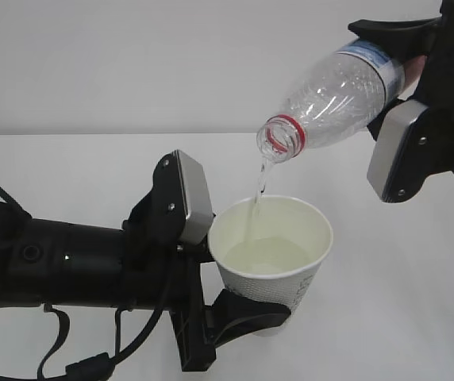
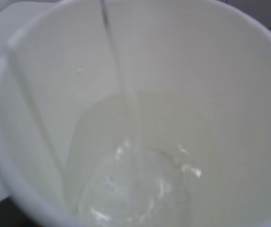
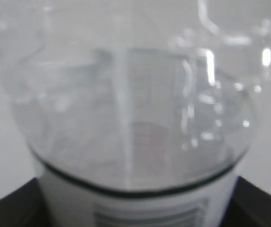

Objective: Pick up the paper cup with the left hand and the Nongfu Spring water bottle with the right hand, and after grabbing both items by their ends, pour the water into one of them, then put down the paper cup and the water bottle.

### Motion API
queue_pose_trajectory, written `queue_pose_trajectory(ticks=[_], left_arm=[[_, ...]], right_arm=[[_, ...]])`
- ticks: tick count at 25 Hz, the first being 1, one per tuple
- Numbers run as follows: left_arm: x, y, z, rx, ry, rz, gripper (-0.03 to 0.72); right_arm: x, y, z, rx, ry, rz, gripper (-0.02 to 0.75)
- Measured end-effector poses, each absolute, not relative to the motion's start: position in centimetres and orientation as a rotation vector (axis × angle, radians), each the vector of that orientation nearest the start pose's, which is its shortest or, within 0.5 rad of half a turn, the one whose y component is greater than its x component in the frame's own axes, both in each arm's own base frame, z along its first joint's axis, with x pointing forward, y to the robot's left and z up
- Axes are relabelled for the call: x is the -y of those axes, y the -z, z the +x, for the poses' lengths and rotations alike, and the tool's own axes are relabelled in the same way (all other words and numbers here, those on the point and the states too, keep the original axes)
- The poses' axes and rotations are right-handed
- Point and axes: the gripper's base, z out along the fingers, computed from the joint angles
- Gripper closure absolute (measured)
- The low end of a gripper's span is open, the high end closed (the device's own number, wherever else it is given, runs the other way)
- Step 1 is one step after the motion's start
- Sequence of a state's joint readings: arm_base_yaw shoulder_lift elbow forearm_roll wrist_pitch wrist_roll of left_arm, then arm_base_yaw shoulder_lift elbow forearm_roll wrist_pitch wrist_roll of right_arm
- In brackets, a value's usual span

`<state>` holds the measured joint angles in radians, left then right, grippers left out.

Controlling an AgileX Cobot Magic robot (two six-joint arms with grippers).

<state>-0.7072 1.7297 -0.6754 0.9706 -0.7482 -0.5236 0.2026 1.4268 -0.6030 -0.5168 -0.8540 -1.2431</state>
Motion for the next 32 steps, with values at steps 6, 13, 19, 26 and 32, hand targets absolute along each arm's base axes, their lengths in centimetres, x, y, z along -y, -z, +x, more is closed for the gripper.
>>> queue_pose_trajectory(ticks=[6,13,19,26,32], left_arm=[[24.02,-16.67,20.24,-1.606,0.865,1.312,0.146],[24.02,-16.67,20.24,-1.606,0.865,1.312,0.146],[24.02,-16.67,20.24,-1.606,0.865,1.312,0.146],[24.02,-16.67,20.24,-1.606,0.865,1.312,0.146],[24.02,-16.67,20.24,-1.606,0.865,1.312,0.146]], right_arm=[[-9.00,-25.98,27.00,-0.713,0.823,-1.416,0.226],[-8.99,-25.99,27.00,-0.713,0.824,-1.415,0.226],[-8.98,-25.99,27.02,-0.716,0.824,-1.413,0.226],[-8.98,-25.99,27.02,-0.714,0.827,-1.414,0.226],[-8.98,-25.99,27.02,-0.712,0.830,-1.416,0.226]])
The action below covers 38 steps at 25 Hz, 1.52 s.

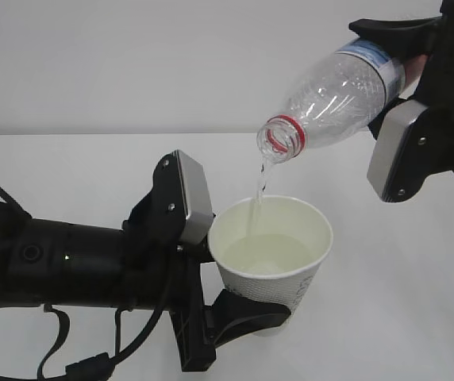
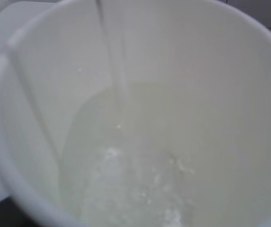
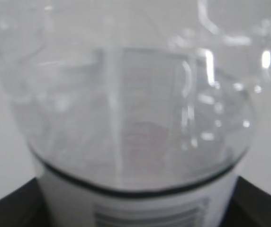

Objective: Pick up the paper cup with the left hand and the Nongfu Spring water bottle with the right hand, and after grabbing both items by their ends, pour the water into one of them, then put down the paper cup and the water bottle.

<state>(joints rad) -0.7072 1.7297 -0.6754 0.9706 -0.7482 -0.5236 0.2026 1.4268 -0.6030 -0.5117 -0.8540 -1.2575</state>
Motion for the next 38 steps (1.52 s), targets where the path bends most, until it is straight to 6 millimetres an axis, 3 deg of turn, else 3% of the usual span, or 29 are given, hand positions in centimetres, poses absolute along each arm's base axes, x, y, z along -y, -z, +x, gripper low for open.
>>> queue_pose_trajectory(ticks=[38], left_arm=[[24.02,-16.65,20.24,-1.607,0.865,1.313,0.146]], right_arm=[[-8.98,-26.05,27.01,-0.702,0.838,-1.414,0.226]])
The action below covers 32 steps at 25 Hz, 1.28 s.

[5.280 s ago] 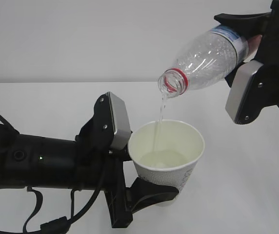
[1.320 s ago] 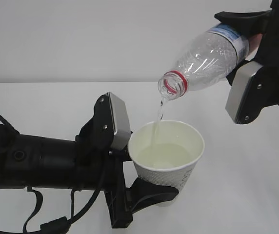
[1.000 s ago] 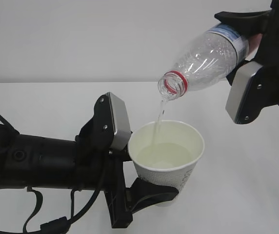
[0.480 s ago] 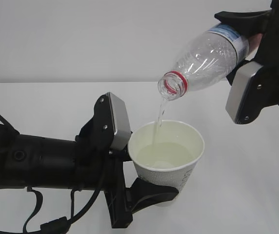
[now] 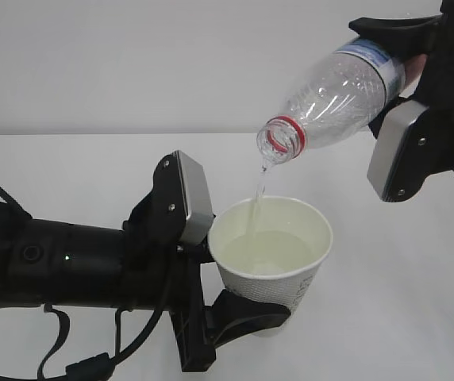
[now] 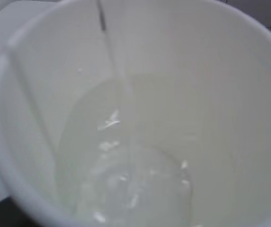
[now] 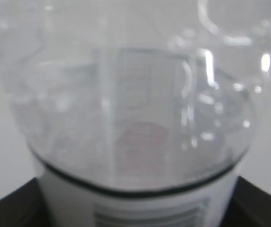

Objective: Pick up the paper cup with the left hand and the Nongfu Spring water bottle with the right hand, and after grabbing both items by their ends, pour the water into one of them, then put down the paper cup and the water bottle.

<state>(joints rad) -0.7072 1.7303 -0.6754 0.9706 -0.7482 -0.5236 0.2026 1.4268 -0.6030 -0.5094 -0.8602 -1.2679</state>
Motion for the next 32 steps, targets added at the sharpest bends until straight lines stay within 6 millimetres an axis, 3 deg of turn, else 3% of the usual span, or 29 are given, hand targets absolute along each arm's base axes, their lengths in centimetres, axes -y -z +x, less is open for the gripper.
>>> queue_pose_trajectory(ticks=[20,32], left_arm=[[24.02,-16.65,20.24,-1.607,0.865,1.313,0.146],[24.02,-16.65,20.24,-1.607,0.865,1.313,0.146]], right_arm=[[-8.83,-26.13,27.10,-0.729,0.836,-1.390,0.226],[-8.80,-26.15,27.12,-0.807,0.745,-1.329,0.226]])
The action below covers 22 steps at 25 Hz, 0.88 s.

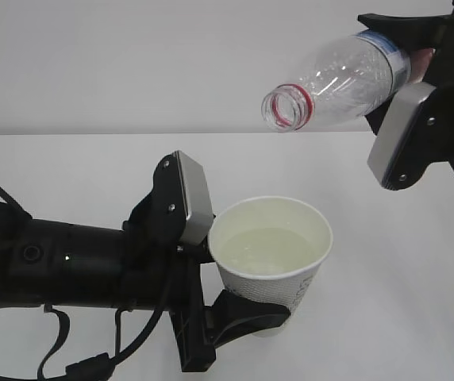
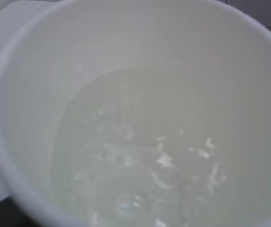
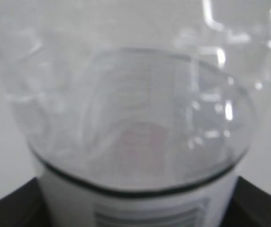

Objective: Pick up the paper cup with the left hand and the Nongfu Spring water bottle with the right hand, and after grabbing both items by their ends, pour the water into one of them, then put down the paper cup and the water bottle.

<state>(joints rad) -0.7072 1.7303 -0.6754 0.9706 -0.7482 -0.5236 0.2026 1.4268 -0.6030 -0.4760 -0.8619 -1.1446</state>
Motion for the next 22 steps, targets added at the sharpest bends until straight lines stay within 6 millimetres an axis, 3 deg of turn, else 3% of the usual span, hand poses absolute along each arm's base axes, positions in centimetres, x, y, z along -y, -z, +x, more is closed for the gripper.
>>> queue_pose_trajectory(ticks=[22], left_arm=[[24.01,-16.63,20.25,-1.608,0.863,1.313,0.146]], right_arm=[[-8.69,-26.19,27.18,-1.050,0.420,-1.096,0.253]])
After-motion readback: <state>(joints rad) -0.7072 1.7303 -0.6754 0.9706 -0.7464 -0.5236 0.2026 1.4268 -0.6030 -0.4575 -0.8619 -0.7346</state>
